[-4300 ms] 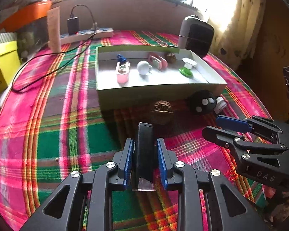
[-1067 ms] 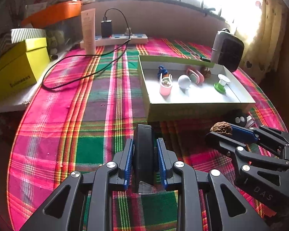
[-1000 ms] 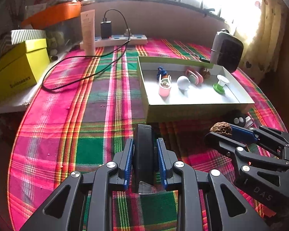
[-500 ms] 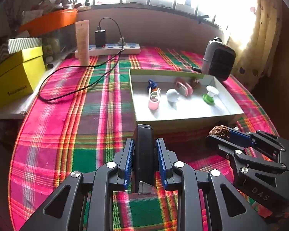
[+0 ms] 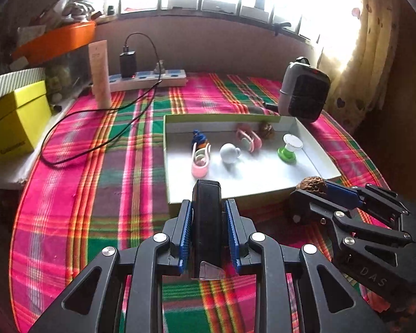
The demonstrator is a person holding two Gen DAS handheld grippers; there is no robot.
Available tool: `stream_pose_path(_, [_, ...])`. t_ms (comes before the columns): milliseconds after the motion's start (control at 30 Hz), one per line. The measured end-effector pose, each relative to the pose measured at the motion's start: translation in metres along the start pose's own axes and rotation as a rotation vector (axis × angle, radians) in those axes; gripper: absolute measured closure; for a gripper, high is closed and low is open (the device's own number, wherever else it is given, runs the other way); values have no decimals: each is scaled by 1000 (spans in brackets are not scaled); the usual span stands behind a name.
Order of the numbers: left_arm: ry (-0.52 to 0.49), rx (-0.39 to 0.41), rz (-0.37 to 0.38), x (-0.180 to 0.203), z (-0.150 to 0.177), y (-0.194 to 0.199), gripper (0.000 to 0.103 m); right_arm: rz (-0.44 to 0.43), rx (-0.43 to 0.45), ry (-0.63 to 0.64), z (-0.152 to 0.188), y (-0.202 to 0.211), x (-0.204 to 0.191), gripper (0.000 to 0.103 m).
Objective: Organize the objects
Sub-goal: 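Carry the walnut and the black object over the white tray with both grippers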
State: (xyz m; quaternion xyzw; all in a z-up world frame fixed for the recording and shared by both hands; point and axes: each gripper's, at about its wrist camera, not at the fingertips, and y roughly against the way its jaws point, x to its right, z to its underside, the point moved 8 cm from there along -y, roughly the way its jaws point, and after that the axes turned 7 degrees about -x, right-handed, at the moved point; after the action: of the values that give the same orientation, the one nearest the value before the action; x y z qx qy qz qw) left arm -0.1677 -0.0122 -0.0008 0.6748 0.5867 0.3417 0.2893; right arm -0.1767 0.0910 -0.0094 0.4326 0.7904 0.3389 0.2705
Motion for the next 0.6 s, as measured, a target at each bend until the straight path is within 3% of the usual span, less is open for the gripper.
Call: stream_pose_path(600, [7, -34, 3, 3, -27, -35, 81, 15, -60, -2, -33, -38, 21, 69])
